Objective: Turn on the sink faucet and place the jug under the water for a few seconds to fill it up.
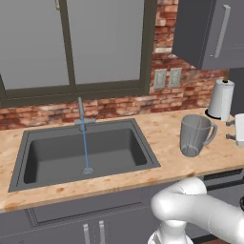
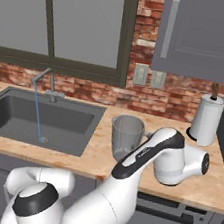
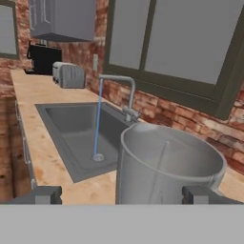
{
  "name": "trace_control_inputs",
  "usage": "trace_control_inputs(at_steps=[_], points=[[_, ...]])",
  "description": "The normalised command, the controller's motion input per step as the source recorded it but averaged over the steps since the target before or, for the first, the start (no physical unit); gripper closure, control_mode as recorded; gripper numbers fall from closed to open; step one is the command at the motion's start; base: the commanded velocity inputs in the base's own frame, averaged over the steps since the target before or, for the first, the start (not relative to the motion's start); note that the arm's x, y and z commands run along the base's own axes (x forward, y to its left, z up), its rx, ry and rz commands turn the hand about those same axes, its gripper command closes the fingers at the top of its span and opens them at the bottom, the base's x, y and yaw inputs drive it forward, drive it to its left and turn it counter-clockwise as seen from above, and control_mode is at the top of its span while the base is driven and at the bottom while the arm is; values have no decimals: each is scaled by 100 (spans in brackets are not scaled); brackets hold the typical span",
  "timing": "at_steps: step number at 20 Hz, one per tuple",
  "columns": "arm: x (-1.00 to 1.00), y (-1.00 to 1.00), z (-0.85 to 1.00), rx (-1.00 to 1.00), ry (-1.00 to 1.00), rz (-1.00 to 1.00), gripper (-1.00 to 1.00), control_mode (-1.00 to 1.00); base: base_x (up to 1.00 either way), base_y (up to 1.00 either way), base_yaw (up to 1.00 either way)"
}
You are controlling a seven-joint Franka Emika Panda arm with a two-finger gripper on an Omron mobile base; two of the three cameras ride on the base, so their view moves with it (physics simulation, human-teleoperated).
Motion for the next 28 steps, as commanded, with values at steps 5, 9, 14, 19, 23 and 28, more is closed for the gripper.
trace_control_inputs(at_steps=[5,9,14,19,23,28], points=[[0,0,0,0,0,0,-100,-100,0,0,0],[0,0,0,0,2,0,-100,-100,0,0,0],[0,0,0,0,2,0,-100,-100,0,0,0],[0,0,-2,0,0,0,-100,-100,0,0,0],[0,-8,0,0,0,0,-100,-100,0,0,0],[2,-6,0,0,0,0,-100,-100,0,0,0]])
